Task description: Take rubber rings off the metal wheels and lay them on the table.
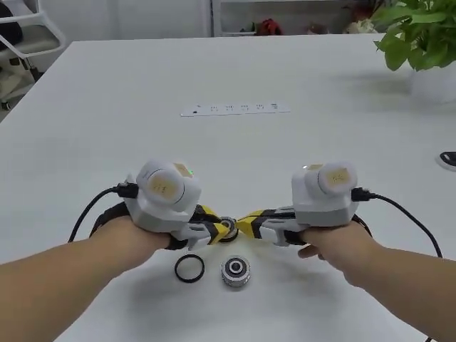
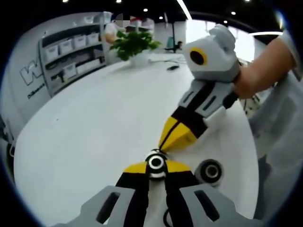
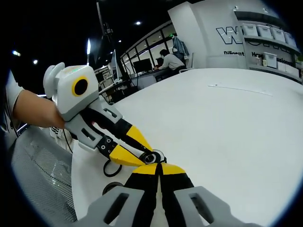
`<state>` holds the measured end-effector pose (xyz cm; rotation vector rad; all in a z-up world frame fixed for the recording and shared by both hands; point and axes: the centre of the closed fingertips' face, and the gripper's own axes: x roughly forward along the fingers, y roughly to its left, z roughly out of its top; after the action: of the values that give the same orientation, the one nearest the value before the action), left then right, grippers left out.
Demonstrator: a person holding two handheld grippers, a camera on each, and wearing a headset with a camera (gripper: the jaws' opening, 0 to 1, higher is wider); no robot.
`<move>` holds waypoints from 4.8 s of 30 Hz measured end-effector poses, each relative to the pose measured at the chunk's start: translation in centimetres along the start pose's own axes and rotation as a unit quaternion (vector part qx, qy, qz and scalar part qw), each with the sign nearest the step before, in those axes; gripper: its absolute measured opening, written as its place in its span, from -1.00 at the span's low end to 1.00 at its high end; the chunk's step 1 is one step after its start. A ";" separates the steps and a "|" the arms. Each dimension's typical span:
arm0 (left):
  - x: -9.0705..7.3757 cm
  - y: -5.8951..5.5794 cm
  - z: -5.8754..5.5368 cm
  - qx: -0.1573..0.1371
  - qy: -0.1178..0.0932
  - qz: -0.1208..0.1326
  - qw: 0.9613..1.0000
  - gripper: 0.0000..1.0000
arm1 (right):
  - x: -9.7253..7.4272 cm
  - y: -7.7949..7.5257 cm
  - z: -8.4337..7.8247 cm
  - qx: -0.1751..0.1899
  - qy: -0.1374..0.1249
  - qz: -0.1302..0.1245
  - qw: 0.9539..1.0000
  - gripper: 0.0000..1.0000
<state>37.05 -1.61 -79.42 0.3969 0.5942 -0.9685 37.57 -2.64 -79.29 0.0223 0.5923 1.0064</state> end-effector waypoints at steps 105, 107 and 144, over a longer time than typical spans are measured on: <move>-10.3 -1.5 -3.5 -0.013 -0.038 -0.017 0.999 0.14 | 1.1 8.6 1.3 0.091 -0.004 0.153 0.984 -1.00; -10.4 -1.6 -3.6 -0.013 -0.037 -0.017 0.999 0.14 | 1.2 9.0 0.9 0.091 0.003 0.160 0.983 -1.00; -10.5 -2.3 -5.0 -0.019 -0.017 -0.025 0.999 0.13 | 1.6 8.9 -1.6 0.086 0.044 0.152 0.984 -0.98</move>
<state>29.13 6.83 -76.76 0.3322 0.5938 -1.0087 30.47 3.13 -78.82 0.2275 0.7704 1.2541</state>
